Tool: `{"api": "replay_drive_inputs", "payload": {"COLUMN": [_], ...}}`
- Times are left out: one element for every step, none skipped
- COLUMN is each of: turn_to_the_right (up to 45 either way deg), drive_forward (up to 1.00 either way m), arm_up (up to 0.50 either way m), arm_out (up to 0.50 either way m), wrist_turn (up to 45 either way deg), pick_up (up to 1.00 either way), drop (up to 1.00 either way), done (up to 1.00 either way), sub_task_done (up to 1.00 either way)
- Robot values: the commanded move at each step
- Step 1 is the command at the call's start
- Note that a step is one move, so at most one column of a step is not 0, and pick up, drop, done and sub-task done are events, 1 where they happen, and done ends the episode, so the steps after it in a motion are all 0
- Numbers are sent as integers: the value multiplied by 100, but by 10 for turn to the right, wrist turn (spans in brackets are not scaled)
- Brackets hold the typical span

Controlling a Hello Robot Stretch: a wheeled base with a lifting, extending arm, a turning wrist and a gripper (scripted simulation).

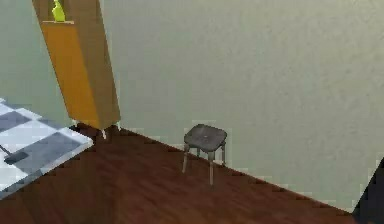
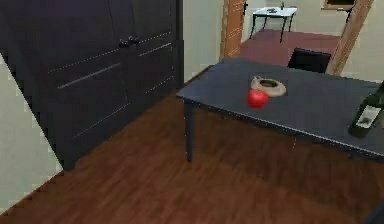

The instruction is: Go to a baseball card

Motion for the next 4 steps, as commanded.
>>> {"api": "replay_drive_inputs", "payload": {"turn_to_the_right": [-450, -450, -450, -420], "drive_forward": [0, 0, 0, 0], "arm_up": [0, 0, 0, 0], "arm_out": [0, 0, 0, 0], "wrist_turn": [0, 0, 0, 0], "pick_up": [0, 0, 0, 0], "drop": [0, 0, 0, 0], "done": [0, 0, 0, 0], "sub_task_done": [0, 0, 0, 0]}}
